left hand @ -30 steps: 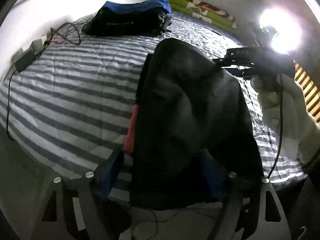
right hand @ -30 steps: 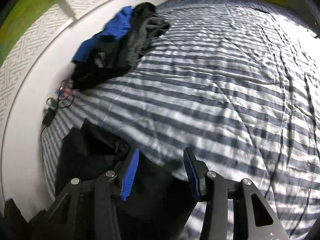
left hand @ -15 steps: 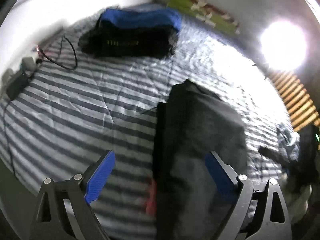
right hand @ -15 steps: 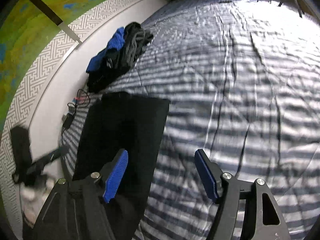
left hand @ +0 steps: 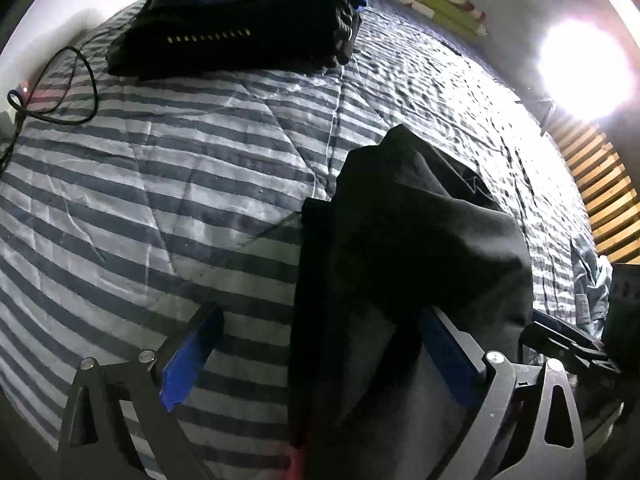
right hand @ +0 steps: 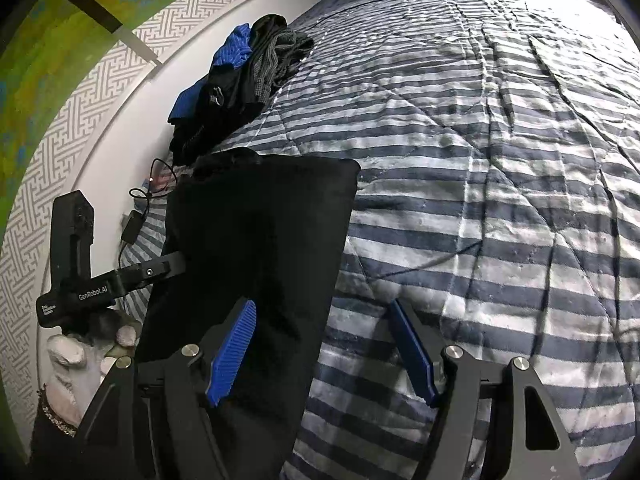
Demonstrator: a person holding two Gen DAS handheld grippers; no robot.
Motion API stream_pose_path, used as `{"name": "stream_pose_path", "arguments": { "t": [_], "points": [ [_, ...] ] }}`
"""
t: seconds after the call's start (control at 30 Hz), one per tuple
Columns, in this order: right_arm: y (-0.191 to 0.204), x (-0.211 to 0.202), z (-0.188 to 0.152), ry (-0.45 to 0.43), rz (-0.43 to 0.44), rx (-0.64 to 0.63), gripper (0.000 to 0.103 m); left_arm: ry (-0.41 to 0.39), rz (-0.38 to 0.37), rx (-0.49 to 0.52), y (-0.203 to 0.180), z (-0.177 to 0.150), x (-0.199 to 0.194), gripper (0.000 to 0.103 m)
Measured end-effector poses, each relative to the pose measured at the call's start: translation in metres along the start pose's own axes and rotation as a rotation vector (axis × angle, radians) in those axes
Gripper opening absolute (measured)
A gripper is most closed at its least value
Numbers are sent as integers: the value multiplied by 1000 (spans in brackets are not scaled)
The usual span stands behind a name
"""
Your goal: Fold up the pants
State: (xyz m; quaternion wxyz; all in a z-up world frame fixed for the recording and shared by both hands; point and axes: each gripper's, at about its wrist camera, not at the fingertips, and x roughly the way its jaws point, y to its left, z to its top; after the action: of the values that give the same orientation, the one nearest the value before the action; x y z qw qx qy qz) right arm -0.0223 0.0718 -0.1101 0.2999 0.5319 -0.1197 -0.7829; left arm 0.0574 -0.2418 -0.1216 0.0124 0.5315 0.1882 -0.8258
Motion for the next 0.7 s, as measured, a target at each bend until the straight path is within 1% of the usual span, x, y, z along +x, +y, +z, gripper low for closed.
{"name": "stream_pose_path", "arguments": {
  "t": [0.13, 0.2, 0.23, 0.3, 0.33, 0.37, 0.4, 0.43, 0.47, 0.6, 0.67, 0.7],
  "points": [
    [3, 3, 2, 0, 8, -5, 67, -7, -5, 20, -3, 0, 4, 101],
    [4, 5, 4, 7, 20, -11, 67, -22, -13, 8, -3, -1, 4, 101],
    [6, 6, 5, 10, 27, -15, 65, -32, -19, 2, -2, -1, 4, 100],
    [8, 9, 5, 21, 51, -22, 61, -43, -35, 4, -2, -2, 3, 96],
    [9, 10, 5, 25, 61, -25, 50, -49, -44, 6, -3, -2, 3, 91],
    [10, 14, 5, 46, 82, -22, 41, -51, -52, 8, -3, -3, 1, 83],
    [10, 17, 5, 58, 93, -14, 41, -49, -62, 13, -5, -3, 1, 78],
    [10, 18, 5, 49, 96, -9, 39, -42, -82, 18, -8, -4, 1, 64],
    [12, 19, 6, 55, 97, -10, 36, -34, -92, 18, -10, -4, 2, 58],
    [13, 22, 6, 63, 102, -1, 26, -55, -74, 25, -16, -7, -1, 48],
    [14, 21, 6, 58, 99, -2, 20, -71, -72, 3, -13, -8, -3, 34],
    [17, 20, 5, 52, 95, -8, 19, -80, -73, -15, -10, -8, -7, 30]
  ]
}}
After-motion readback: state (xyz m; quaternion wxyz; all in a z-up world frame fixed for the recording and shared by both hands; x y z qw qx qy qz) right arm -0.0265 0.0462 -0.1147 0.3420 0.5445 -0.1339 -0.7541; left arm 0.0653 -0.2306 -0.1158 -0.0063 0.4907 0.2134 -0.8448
